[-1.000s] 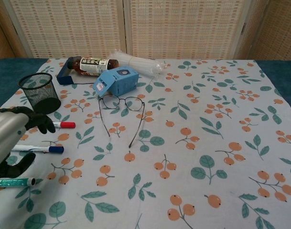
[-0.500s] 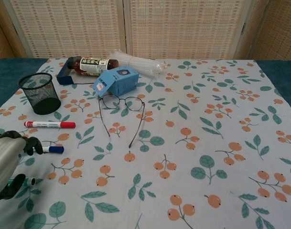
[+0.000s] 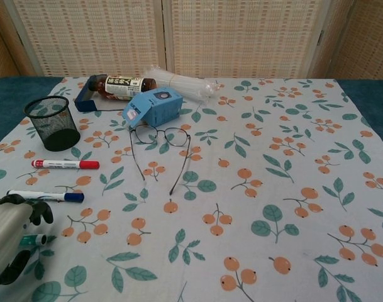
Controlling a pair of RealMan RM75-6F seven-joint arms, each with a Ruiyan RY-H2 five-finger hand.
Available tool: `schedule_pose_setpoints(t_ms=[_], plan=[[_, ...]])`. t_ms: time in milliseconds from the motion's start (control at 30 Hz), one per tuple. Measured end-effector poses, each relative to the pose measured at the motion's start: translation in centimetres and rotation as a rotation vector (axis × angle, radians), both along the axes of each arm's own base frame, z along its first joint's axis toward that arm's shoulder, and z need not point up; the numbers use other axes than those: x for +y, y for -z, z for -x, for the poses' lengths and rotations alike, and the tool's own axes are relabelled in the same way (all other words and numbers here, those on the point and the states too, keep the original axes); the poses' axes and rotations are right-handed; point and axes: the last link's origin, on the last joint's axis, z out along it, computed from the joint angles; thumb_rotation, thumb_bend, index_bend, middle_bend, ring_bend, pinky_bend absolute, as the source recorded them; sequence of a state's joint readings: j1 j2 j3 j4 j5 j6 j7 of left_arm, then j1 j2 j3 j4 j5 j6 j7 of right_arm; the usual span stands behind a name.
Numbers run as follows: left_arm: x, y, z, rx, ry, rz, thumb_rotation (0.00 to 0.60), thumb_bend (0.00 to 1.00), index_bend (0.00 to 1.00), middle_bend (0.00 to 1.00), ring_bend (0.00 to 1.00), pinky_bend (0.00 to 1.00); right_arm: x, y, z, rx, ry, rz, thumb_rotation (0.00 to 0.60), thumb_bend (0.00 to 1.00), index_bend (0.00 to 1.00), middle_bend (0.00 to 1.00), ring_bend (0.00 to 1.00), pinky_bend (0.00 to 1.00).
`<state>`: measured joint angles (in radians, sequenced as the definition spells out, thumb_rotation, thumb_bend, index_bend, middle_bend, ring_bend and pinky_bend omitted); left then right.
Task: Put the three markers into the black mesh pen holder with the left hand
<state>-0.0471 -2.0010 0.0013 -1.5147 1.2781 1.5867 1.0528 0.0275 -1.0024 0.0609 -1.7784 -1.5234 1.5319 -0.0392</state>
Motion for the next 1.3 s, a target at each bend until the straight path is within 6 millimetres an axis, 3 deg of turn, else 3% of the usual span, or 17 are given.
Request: schedule_pose_setpoints(t_ms=[300,700,1300], plan=[[1.1,-0.5,1.2,0.007,-0.017,-0.031,0.600,0.40,0.35,0.33,0.14,0.18,0.0,0.1,0.0,0.004,0.001,-0.001,0.600,0.10,0.23,0.12,0.25,0.16],[0.6,-0.6,1.9,0.005,-0.048,-0.027,0.600,0.40,0.35,0.36,0.15,0.18,0.0,0.2,0.0,0.007,0.001,-0.002,0.600,0.10,0.23,0.12,0.25,0.16],[0.5,-0.5,3.2,0.013,-0.074,-0.042,0.600,0.39,0.46,0.53,0.20,0.19,0.1,0.1,-0.2,0.008,-0.002,-0.001,0.600,0.10,0.24,0.12,0.25,0.16]])
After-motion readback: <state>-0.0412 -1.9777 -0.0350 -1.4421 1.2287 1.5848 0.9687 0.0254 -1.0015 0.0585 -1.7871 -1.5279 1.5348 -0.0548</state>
